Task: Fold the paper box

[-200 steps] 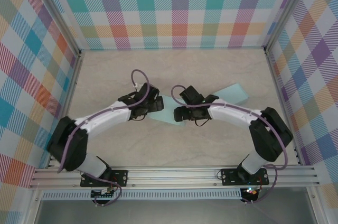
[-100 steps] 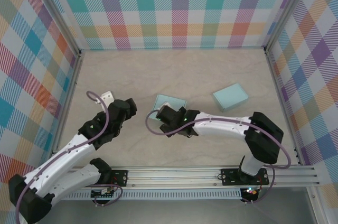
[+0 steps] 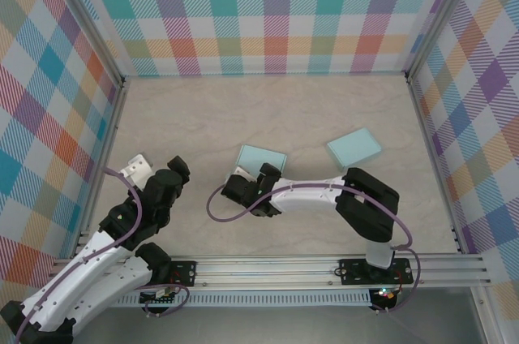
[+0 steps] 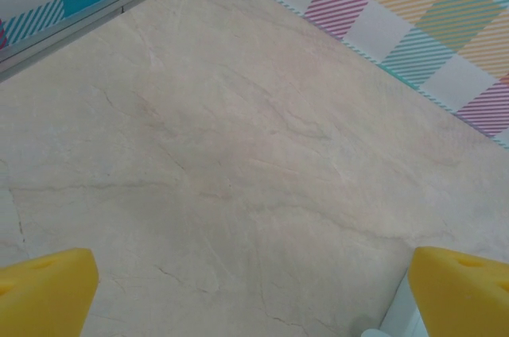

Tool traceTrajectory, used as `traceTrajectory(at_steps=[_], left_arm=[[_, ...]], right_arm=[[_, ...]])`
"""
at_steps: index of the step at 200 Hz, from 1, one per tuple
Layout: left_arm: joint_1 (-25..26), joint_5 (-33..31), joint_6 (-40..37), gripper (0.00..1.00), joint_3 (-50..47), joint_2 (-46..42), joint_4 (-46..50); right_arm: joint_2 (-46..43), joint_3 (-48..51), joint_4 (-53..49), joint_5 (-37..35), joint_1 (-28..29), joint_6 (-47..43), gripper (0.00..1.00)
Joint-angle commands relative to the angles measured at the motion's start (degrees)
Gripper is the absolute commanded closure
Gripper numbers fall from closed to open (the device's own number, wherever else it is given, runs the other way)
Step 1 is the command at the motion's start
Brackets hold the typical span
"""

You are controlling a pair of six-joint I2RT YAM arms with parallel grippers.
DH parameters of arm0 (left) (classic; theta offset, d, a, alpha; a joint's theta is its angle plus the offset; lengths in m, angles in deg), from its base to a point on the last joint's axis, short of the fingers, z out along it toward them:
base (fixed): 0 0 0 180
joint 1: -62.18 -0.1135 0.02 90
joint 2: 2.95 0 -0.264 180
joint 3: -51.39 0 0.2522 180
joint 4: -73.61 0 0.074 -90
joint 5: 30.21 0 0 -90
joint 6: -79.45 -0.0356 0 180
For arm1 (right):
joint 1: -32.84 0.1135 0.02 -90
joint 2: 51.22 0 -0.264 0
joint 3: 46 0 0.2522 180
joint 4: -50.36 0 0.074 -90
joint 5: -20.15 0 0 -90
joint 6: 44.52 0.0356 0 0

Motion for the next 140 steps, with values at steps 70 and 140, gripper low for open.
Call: traceTrajectory(at_steps=[70,140], left_arm=[[-0.4,-0.9,1.0,0.0,-0.4,2.5,1.0],[-0.4,-1.1,0.1,0.0,0.1,2.7,0.9]], right_arm=[[6.4,-2.2,10.6,-9.2,-0.1,-11.1,0.38],[4.2,-1.2,15.1,-9.4,-0.9,-15.1,0.62]])
